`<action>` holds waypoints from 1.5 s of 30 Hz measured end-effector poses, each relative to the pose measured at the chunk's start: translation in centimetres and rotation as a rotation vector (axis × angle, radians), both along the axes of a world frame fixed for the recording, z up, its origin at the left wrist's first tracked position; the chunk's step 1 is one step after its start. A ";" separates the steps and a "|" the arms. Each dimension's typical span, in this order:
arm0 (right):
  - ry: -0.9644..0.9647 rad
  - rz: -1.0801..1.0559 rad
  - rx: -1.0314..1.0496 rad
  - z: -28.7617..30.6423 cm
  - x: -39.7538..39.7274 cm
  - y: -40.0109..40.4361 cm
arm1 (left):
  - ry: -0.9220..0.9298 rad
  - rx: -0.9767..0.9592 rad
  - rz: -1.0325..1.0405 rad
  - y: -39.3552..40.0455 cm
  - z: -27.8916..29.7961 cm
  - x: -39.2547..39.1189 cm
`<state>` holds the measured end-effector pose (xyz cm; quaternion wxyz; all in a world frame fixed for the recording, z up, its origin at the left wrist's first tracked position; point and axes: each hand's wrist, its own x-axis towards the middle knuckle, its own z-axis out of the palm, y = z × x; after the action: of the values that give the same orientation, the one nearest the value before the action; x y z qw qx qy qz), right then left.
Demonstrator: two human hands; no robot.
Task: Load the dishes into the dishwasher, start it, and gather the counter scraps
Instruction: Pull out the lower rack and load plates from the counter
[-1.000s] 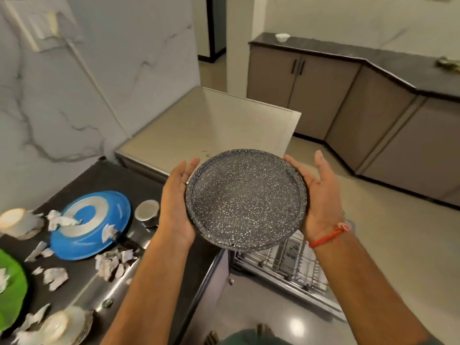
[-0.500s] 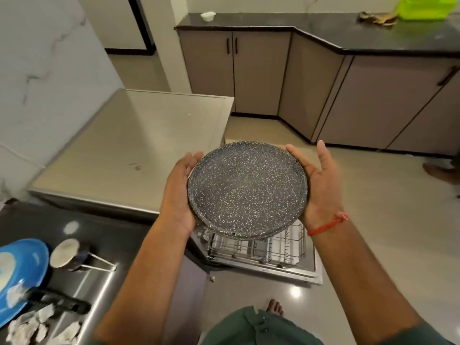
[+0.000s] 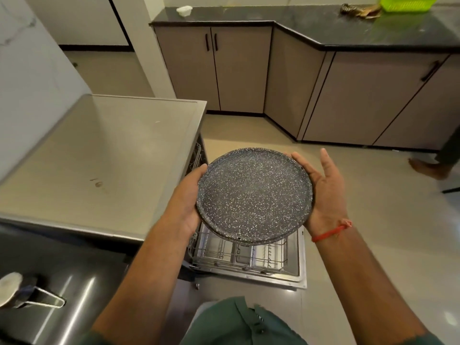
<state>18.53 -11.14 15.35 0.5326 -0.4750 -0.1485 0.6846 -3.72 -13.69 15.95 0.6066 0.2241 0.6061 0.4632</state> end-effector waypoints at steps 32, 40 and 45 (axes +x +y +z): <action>-0.507 0.372 -0.534 -31.8 4.3 15.9 | 0.411 -0.554 -0.479 20.5 -31.7 2.3; -1.038 0.505 -0.223 -42.0 7.4 25.2 | 0.683 -0.341 -0.626 29.4 -42.5 2.8; -1.305 0.502 -0.034 -46.6 9.3 32.5 | 0.836 -0.189 -0.612 36.4 -48.0 3.4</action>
<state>27.84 21.34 -31.23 0.1528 -0.7489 -0.5324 0.3638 -0.31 22.72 -32.05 0.4379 0.5007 0.7424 0.0793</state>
